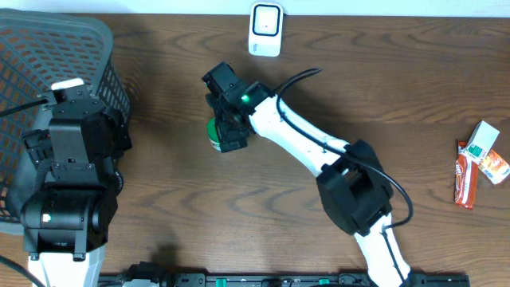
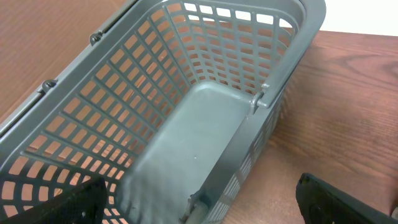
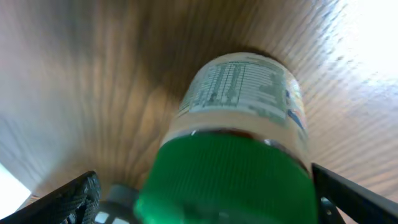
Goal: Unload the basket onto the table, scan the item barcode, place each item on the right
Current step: 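Lower the right gripper onto the green-lidded jar and grasp it, then close the right gripper around the green-lidded jar's body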
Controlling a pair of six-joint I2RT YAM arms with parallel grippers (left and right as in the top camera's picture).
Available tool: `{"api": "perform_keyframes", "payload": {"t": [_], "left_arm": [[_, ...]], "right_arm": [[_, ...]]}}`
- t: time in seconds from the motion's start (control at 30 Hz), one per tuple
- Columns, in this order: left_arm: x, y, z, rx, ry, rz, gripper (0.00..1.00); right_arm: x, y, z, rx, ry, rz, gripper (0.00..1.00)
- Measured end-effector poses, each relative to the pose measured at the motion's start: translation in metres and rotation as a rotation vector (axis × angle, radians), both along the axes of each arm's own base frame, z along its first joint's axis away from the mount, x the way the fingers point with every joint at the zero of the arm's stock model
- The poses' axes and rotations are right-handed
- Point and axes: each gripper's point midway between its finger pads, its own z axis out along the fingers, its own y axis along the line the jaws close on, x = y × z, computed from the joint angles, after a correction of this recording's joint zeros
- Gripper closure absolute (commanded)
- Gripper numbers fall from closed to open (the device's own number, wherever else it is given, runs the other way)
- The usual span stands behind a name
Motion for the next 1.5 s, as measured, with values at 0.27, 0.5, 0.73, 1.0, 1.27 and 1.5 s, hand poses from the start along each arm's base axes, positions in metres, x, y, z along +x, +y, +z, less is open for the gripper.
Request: {"api": "perform_keyframes", "payload": {"t": [0.27,0.5,0.73,1.0,1.27,1.5], "left_arm": [[0.0,0.0,0.0,0.0,0.0,0.0,0.04],[0.0,0.0,0.0,0.0,0.0,0.0,0.04],[0.0,0.0,0.0,0.0,0.0,0.0,0.04],[0.0,0.0,0.0,0.0,0.0,0.0,0.04],[0.0,0.0,0.0,0.0,0.0,0.0,0.04],[0.0,0.0,0.0,0.0,0.0,0.0,0.04]], "right_arm": [[-0.01,0.004,-0.04,-0.017,0.082,0.022,0.07],[-0.013,0.003,-0.04,-0.019,0.103,0.022,0.34],[-0.025,-0.004,-0.038,-0.05,0.136,0.069,0.39],[-0.03,-0.006,-0.038,-0.082,0.077,0.276,0.45],[-0.044,-0.038,-0.039,-0.194,0.013,0.713,0.44],[-0.053,-0.088,-0.041,-0.256,0.02,1.105,0.43]]}}
